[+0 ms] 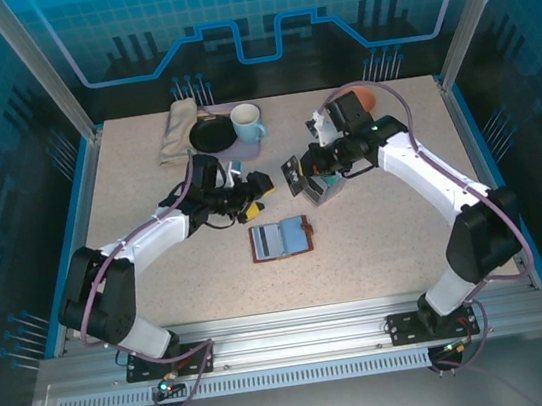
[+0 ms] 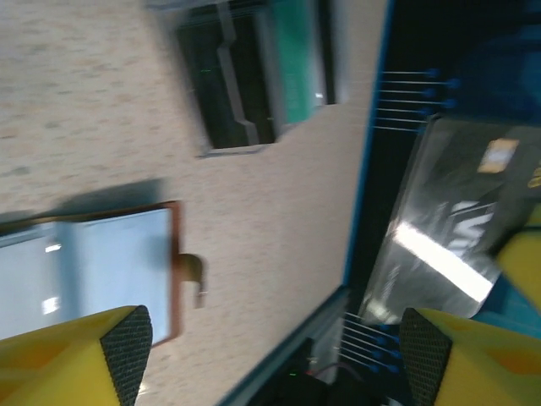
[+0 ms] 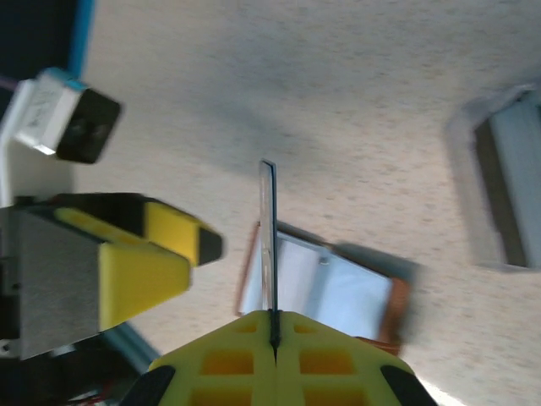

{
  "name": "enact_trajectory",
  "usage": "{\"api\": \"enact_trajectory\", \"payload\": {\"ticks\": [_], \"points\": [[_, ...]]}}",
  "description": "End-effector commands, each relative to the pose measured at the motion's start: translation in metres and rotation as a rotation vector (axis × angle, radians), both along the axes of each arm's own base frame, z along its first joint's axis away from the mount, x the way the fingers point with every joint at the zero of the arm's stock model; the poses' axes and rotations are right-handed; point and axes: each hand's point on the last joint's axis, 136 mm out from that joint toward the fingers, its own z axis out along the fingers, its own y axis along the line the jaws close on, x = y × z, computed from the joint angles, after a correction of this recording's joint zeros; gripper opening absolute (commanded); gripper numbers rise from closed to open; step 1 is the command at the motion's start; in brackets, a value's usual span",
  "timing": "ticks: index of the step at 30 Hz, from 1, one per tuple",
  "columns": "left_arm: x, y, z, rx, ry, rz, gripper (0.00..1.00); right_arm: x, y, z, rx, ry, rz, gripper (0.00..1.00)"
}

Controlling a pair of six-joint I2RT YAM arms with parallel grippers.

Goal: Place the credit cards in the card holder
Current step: Pass several credit cards.

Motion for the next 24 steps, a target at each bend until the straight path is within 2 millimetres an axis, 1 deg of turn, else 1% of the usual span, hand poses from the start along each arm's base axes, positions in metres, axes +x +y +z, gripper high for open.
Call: {"api": "enact_trajectory", "payload": {"ticks": [1,4,7,8,9,11,13,17,18,20,22,23,24], "points": [[0.013,-0.019,0.051,-0.185,-0.073,-0.049,0.82,-0.007,0.022,0.035,0.219,0.010,0.035,0.00],[0.015,-0.025,0.064,-0.223,-0.099,-0.075,0.82,-0.008,0.026,0.039,0.264,0.020,0.040,0.00],[0.013,-0.030,0.078,-0.267,-0.134,-0.112,0.76,-0.007,0.028,0.034,0.280,0.037,0.036,0.00],[0.012,-0.030,0.083,-0.277,-0.144,-0.116,0.71,-0.006,0.027,0.032,0.278,0.040,0.030,0.00],[0.011,-0.030,0.086,-0.281,-0.155,-0.121,0.62,-0.005,0.025,0.028,0.273,0.048,0.023,0.00],[0.008,-0.028,0.091,-0.276,-0.170,-0.122,0.49,-0.002,0.020,0.022,0.259,0.056,0.002,0.00],[0.005,-0.027,0.096,-0.275,-0.189,-0.124,0.41,0.001,0.015,0.018,0.262,0.063,-0.023,0.00],[0.003,-0.026,0.101,-0.277,-0.201,-0.125,0.18,0.001,0.019,0.018,0.292,0.079,-0.001,0.01],[0.002,-0.026,0.102,-0.278,-0.201,-0.126,0.13,0.000,0.020,0.019,0.301,0.081,0.008,0.05],[0.002,-0.026,0.104,-0.281,-0.205,-0.126,0.07,-0.002,0.023,0.021,0.320,0.083,0.035,0.14],[0.001,-0.026,0.106,-0.283,-0.209,-0.130,0.06,-0.006,0.027,0.025,0.340,0.089,0.073,0.27],[0.000,-0.026,0.107,-0.285,-0.212,-0.136,0.06,-0.008,0.029,0.026,0.347,0.093,0.094,0.32],[0.000,-0.027,0.107,-0.287,-0.208,-0.141,0.06,-0.010,0.030,0.027,0.352,0.099,0.112,0.36]]}}
